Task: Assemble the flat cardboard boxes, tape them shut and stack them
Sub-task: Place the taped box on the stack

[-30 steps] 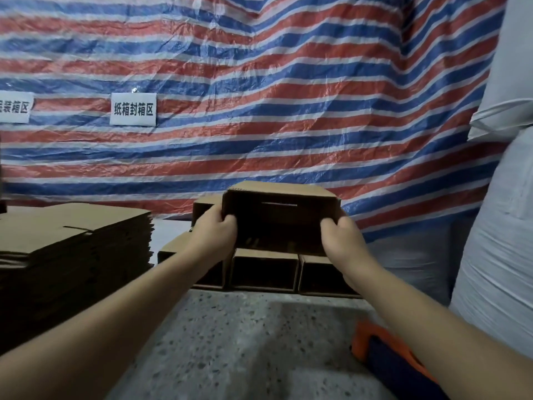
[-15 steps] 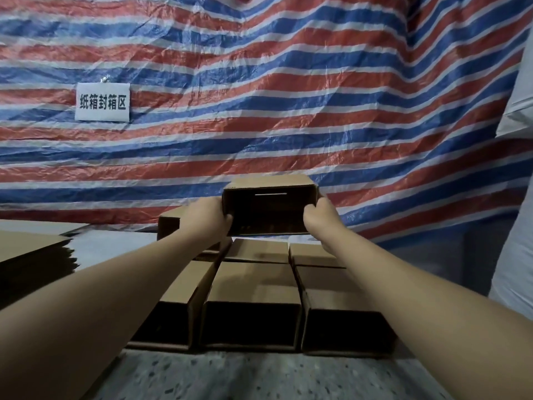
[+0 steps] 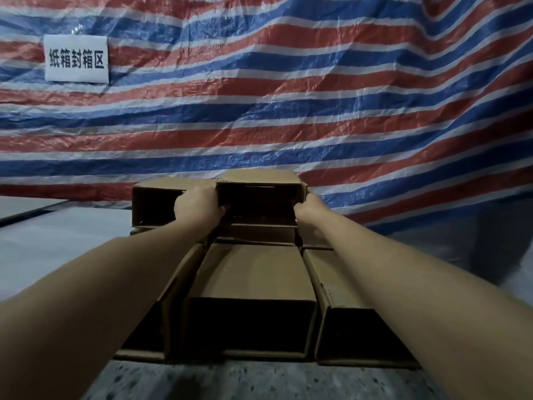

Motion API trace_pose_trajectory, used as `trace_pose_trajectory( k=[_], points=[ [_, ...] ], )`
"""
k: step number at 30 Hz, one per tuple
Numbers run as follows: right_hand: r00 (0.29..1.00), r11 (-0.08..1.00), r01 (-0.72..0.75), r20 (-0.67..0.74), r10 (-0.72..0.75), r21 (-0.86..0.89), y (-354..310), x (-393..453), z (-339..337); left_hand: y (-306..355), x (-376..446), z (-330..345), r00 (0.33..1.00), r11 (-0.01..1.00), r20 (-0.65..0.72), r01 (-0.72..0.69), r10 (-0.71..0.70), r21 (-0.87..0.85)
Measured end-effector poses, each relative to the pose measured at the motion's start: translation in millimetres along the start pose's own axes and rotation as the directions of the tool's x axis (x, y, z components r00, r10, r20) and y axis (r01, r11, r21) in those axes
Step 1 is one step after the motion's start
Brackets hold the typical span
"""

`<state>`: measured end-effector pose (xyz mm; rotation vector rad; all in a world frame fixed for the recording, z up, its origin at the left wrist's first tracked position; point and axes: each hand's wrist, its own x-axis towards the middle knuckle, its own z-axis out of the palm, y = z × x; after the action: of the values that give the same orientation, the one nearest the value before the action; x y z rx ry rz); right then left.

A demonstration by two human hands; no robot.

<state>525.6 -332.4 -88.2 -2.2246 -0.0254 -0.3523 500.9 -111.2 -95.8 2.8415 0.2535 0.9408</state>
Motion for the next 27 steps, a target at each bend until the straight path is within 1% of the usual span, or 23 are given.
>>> trace_pose_trajectory(
  k=[3, 7, 9, 11, 13, 15, 17, 21, 24, 27],
  points=[
    [1.000, 1.000, -0.014, 0.025, 0.015, -0.003, 12, 4, 14, -5, -4, 5, 1.000, 0.999, 0.023, 0.018, -0.018, 0.034],
    [0.999, 0.999, -0.017, 0.040, 0.018, -0.030, 23, 0, 24, -9, -8, 15, 0.993, 0.997, 0.097, 0.072, -0.072, 0.005],
    [0.998, 1.000, 0.000, 0.070, -0.001, 0.002, 24, -1, 22, -11, -8, 18, 0.989, 0.996, 0.121, 0.086, -0.084, -0.010],
    [0.993, 0.999, -0.025, 0.113, 0.021, 0.033, 23, -1, 15, -12, -6, 16, 0.988, 0.996, 0.129, 0.087, -0.083, -0.027],
    [0.990, 0.999, -0.049, 0.132, 0.050, -0.013, 16, -5, 4, -12, -6, 6, 0.987, 0.995, 0.139, 0.090, -0.084, -0.037],
    [0.994, 0.998, -0.035, 0.103, 0.040, -0.049, 5, -11, -10, -9, -8, -11, 0.985, 0.995, 0.153, 0.089, -0.082, -0.037],
    [0.998, 0.999, 0.007, 0.069, -0.004, -0.046, -11, -23, -26, -5, -14, -36, 0.986, 0.996, 0.152, 0.074, -0.066, -0.048],
    [0.996, 0.996, 0.089, -0.007, -0.089, 0.029, -49, -68, -58, 3, -44, -100, 0.998, 0.993, 0.064, -0.017, 0.025, -0.119],
    [0.986, 0.986, 0.152, -0.076, -0.147, 0.064, -78, -114, -80, 2, -79, -149, 0.997, 0.985, 0.015, -0.075, 0.079, -0.157],
    [0.973, 0.969, 0.214, -0.114, -0.201, 0.120, -105, -169, -100, -2, -117, -194, 0.992, 0.968, -0.045, -0.126, 0.119, -0.219]
  ],
)
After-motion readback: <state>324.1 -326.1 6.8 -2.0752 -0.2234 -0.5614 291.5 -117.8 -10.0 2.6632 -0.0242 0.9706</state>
